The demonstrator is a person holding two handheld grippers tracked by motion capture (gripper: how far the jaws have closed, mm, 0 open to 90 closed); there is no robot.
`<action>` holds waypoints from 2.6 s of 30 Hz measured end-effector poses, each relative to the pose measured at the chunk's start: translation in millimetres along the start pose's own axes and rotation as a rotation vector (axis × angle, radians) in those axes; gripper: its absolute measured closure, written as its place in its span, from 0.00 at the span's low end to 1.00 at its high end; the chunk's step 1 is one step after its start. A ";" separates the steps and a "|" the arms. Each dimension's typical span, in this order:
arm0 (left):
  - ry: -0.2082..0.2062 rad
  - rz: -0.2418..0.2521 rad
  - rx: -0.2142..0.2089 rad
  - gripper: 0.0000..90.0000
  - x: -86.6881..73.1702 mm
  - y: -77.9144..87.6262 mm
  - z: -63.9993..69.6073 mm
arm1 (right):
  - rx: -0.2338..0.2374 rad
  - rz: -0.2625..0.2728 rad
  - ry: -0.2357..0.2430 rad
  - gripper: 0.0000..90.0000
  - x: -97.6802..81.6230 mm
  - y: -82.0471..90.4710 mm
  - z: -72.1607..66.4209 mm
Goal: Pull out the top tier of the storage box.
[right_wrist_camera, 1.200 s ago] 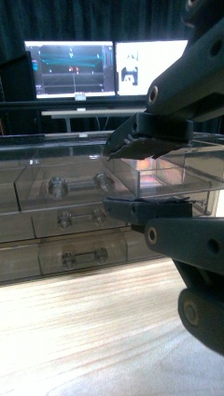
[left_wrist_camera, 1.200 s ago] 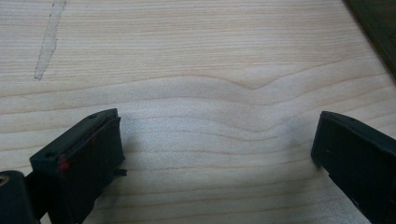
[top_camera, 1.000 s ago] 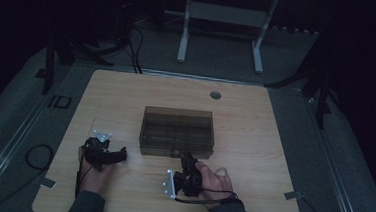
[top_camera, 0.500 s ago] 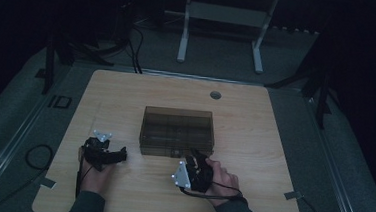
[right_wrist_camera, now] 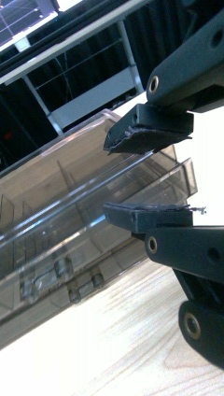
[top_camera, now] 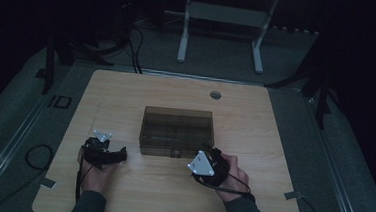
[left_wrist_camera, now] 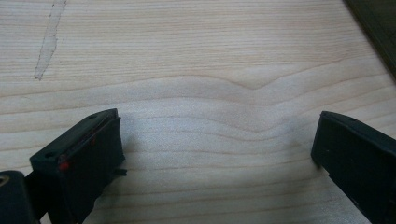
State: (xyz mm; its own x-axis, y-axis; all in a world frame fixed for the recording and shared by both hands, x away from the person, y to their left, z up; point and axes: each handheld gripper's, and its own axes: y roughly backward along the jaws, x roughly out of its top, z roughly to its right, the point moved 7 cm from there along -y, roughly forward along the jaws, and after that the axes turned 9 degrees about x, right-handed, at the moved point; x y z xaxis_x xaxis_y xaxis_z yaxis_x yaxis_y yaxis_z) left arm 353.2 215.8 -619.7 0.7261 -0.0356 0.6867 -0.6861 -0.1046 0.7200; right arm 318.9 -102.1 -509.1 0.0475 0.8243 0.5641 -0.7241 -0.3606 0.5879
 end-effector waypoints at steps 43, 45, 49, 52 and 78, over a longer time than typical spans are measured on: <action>-0.189 0.102 -0.127 0.44 4.4 41.0 15.6 | 0.259 0.138 -0.441 0.63 -56.7 0.3 24.8; -0.224 0.132 -0.146 0.45 5.5 45.3 19.4 | 0.269 0.141 -0.441 0.63 -57.1 -0.2 23.3; -0.249 0.177 -0.200 0.49 7.5 55.7 24.4 | 0.280 0.147 -0.440 0.63 -57.3 -1.9 21.3; -0.255 0.203 -0.258 0.57 8.2 62.7 27.5 | 0.284 0.150 -0.445 0.63 -57.8 -2.7 20.5; -0.277 0.266 -0.535 0.76 16.2 87.8 53.4 | 0.331 0.178 -0.478 0.63 -57.3 -5.8 17.6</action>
State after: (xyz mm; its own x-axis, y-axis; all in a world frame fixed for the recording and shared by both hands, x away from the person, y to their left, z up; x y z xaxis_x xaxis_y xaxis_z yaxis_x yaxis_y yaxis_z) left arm 307.2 153.0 -550.7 0.4645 -0.2546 0.8482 -0.7203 0.4486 0.5291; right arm 332.5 -155.0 -534.6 0.3049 0.4790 0.8231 -0.5005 -0.6547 0.5664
